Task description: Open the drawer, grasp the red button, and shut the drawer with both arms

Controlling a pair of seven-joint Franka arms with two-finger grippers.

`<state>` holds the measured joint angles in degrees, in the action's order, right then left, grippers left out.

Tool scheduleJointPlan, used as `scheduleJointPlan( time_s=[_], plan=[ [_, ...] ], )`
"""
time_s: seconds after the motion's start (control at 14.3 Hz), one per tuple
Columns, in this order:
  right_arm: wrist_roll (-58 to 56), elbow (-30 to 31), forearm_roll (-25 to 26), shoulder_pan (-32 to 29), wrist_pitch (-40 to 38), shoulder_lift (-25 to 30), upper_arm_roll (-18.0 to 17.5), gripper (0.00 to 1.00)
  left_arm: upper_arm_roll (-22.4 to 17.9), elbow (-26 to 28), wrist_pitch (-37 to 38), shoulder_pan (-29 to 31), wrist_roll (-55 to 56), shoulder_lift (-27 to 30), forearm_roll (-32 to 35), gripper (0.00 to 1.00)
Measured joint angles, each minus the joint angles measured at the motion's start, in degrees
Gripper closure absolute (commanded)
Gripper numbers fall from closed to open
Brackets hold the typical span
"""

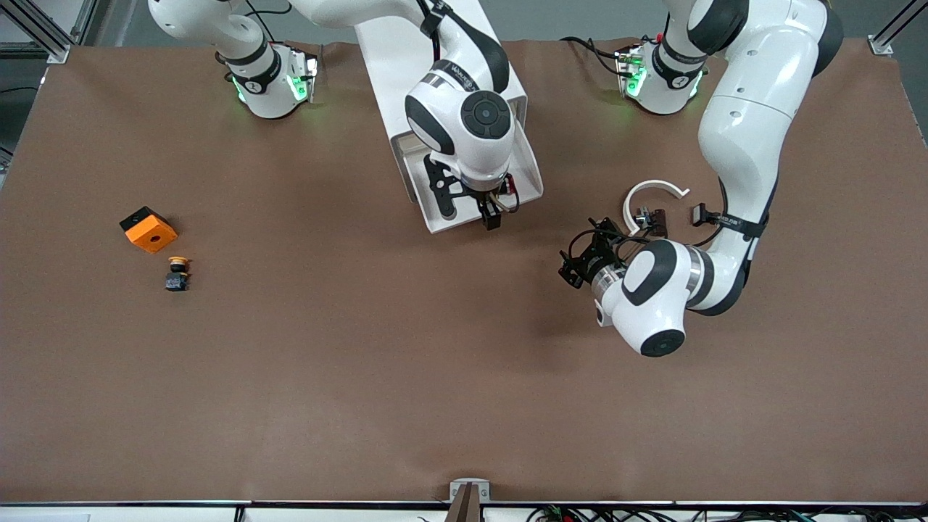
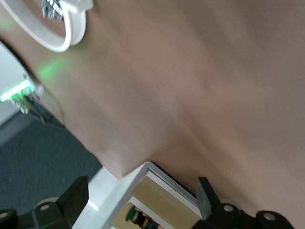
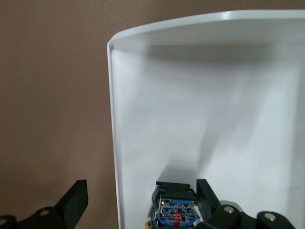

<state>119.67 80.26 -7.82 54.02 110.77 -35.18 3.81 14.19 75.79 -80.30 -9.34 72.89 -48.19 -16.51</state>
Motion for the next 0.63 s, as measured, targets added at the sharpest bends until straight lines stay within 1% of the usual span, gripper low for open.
scheduleJointPlan(
  time_s=[0.14,0.28,0.42,0.56,0.63],
  plan=[
    [0.2,-0.1,-0.2,0.0,0.0,0.0,0.0,0.00,1.6,0.0,-1.5,-0.2,-2.9,0.6,4.1,0.00],
    [0.9,-0.1,-0.8,0.0,0.0,0.0,0.0,0.00,2.8,0.0,-6.4,-0.3,-4.7,0.9,7.0,0.00],
    [1.3,-0.1,-1.0,0.1,0.0,0.0,0.0,0.00,2.9,0.0,-10.9,-0.4,-6.1,1.4,8.1,0.00],
    [1.3,-0.3,-1.1,0.1,-0.1,0.0,-0.1,0.00,2.9,0.0,-12.5,-0.4,-6.6,1.8,9.1,0.00],
    [1.4,-0.6,-1.1,0.1,-0.4,0.0,-0.1,0.00,3.0,-0.1,-13.0,-0.4,-7.2,2.0,10.8,0.00]
  ],
)
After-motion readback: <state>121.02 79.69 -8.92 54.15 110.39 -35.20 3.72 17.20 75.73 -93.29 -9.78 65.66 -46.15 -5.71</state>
